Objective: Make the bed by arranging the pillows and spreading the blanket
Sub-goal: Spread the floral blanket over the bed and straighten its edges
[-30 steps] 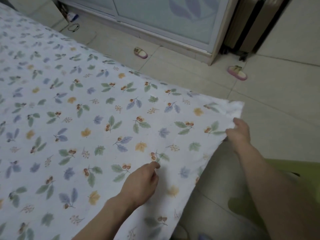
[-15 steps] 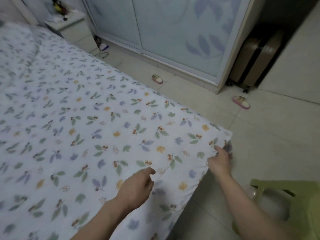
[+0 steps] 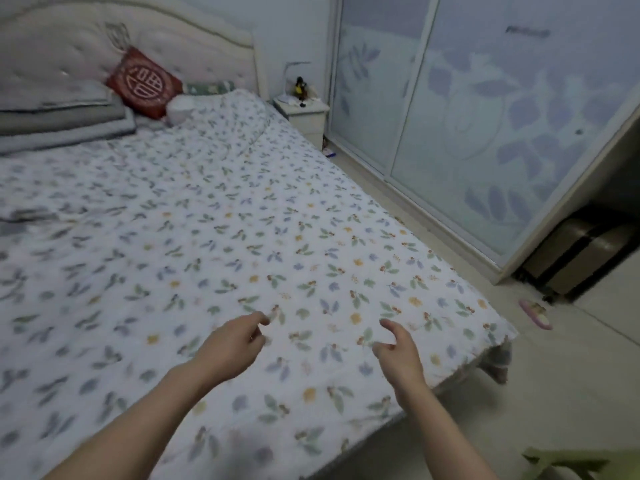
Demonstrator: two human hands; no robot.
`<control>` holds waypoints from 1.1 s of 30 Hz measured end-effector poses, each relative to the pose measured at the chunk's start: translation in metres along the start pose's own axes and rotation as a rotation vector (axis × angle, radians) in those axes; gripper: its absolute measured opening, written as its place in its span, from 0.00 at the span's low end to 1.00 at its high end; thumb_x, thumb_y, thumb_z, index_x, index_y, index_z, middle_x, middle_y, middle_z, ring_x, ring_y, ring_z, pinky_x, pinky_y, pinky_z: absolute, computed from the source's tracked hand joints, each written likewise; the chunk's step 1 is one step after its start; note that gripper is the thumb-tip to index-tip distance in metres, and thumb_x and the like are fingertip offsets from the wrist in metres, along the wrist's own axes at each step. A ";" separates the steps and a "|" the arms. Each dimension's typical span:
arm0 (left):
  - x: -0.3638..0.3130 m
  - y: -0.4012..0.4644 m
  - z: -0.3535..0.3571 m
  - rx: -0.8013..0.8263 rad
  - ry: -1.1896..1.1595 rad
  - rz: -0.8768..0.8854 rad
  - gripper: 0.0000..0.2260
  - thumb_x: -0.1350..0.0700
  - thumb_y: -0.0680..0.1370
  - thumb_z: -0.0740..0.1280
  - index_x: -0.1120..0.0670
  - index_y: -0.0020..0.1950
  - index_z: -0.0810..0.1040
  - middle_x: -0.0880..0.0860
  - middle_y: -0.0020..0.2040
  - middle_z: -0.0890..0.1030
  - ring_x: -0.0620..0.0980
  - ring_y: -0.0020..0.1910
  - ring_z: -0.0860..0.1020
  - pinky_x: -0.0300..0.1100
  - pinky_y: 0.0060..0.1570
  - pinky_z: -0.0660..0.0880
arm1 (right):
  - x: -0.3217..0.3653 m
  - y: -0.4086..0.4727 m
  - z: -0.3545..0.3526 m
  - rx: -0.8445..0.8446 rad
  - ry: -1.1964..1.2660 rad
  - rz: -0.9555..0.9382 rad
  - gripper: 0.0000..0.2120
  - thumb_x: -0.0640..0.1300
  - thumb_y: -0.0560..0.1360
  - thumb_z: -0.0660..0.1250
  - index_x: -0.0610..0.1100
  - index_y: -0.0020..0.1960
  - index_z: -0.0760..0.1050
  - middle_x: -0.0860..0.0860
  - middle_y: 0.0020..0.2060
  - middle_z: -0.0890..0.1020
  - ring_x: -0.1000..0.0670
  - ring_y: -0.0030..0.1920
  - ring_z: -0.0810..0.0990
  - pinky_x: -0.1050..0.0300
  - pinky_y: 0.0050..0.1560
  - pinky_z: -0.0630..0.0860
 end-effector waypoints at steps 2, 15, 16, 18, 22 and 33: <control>0.030 -0.029 -0.022 -0.040 -0.005 -0.052 0.15 0.55 0.81 0.56 0.52 0.67 0.68 0.50 0.55 0.77 0.49 0.50 0.76 0.41 0.46 0.71 | 0.014 -0.031 0.021 0.044 -0.001 -0.020 0.21 0.36 0.78 0.58 0.50 0.69 0.65 0.51 0.70 0.66 0.54 0.44 0.76 0.61 0.35 0.74; 0.189 -0.214 -0.088 -0.294 -0.199 -0.575 0.14 0.55 0.81 0.58 0.53 0.66 0.69 0.50 0.53 0.74 0.53 0.49 0.76 0.47 0.49 0.74 | 0.073 -0.090 0.159 0.404 -0.059 -0.220 0.22 0.34 0.74 0.64 0.47 0.66 0.70 0.49 0.68 0.69 0.43 0.61 0.73 0.44 0.62 0.72; 0.197 -0.227 -0.090 -0.312 -0.210 -0.614 0.14 0.55 0.81 0.58 0.53 0.66 0.69 0.50 0.52 0.74 0.53 0.49 0.77 0.48 0.49 0.75 | 0.075 -0.092 0.173 0.449 -0.060 -0.223 0.22 0.34 0.74 0.64 0.47 0.66 0.70 0.48 0.68 0.70 0.44 0.61 0.73 0.44 0.62 0.72; 0.213 -0.253 -0.094 -0.370 -0.224 -0.693 0.14 0.55 0.81 0.58 0.53 0.66 0.69 0.50 0.52 0.74 0.52 0.48 0.76 0.47 0.48 0.74 | 0.081 -0.098 0.206 0.557 -0.081 -0.238 0.22 0.33 0.73 0.64 0.46 0.66 0.71 0.47 0.66 0.71 0.44 0.60 0.74 0.44 0.60 0.73; 0.239 -0.301 -0.094 -0.451 -0.268 -0.802 0.12 0.55 0.81 0.58 0.53 0.64 0.70 0.51 0.51 0.75 0.54 0.49 0.76 0.48 0.49 0.74 | 0.084 -0.127 0.266 0.748 -0.151 -0.256 0.21 0.32 0.73 0.64 0.45 0.64 0.72 0.45 0.63 0.74 0.42 0.56 0.77 0.50 0.50 0.73; 0.376 -0.426 -0.081 -0.645 -0.393 -0.939 0.11 0.55 0.79 0.60 0.52 0.61 0.73 0.50 0.49 0.75 0.52 0.47 0.77 0.46 0.46 0.73 | 0.073 -0.257 0.412 0.984 -0.251 -0.320 0.11 0.37 0.78 0.60 0.42 0.58 0.75 0.45 0.50 0.81 0.49 0.42 0.81 0.59 0.42 0.74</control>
Point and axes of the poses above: each hand's wrist, its own y-axis towards the middle knuckle, its own z-axis out of the palm, x = y × z, the point moved 2 cm from there along y, towards the middle knuckle
